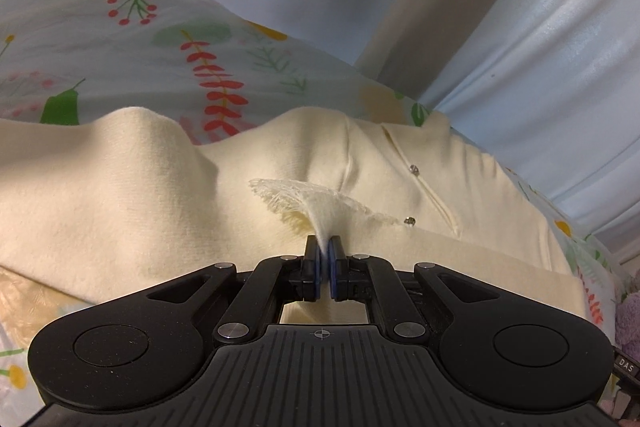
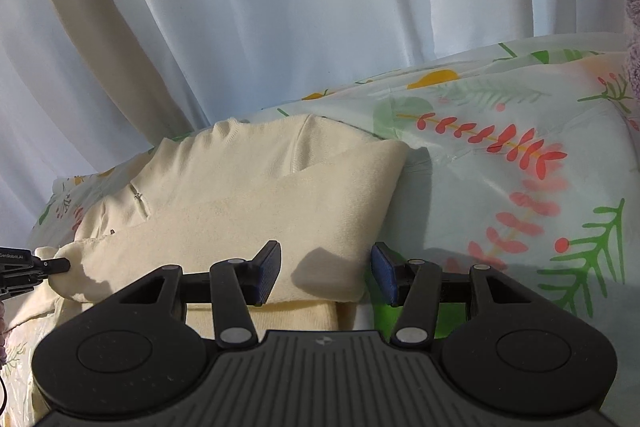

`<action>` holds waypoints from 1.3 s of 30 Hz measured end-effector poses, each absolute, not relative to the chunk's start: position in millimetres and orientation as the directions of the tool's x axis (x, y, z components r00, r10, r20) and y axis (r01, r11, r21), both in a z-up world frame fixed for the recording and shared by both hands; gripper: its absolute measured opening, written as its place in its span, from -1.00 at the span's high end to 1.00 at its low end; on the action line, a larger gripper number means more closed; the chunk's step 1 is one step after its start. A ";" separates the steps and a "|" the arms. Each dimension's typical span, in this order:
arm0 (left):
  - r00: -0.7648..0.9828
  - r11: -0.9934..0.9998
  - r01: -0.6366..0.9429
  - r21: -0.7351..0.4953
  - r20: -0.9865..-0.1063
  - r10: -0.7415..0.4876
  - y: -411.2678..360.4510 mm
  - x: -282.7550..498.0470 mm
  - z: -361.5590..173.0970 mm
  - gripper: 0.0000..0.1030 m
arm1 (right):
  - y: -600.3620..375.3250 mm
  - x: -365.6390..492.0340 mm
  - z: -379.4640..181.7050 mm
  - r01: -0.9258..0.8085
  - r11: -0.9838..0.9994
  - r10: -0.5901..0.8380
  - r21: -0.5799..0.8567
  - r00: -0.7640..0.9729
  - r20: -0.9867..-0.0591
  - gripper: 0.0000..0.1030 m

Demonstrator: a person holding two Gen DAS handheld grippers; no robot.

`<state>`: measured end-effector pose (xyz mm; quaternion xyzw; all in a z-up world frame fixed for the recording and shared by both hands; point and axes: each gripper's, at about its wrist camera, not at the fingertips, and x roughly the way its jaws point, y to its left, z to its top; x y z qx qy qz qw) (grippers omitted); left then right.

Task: Fold small clothes

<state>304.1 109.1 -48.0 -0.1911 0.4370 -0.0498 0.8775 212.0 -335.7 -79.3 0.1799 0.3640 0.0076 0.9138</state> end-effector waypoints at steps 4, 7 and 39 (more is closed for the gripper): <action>0.628 0.935 -0.056 -0.351 -0.740 -0.240 105.0 304.3 -41.5 0.89 | -323.8 219.5 -82.5 0.102 0.965 0.087 0.242 0.744 -0.662 0.66; 0.660 0.949 -0.044 -0.312 -0.722 -0.207 102.0 302.9 -35.6 0.89 | -309.7 216.2 -75.4 0.092 0.985 0.021 0.145 0.774 -0.633 0.84; 0.746 0.509 -0.621 -0.596 -0.648 0.152 351.7 193.1 -42.2 -0.88 | -192.1 185.0 -69.4 -0.227 0.973 0.158 -0.038 0.780 -0.606 0.12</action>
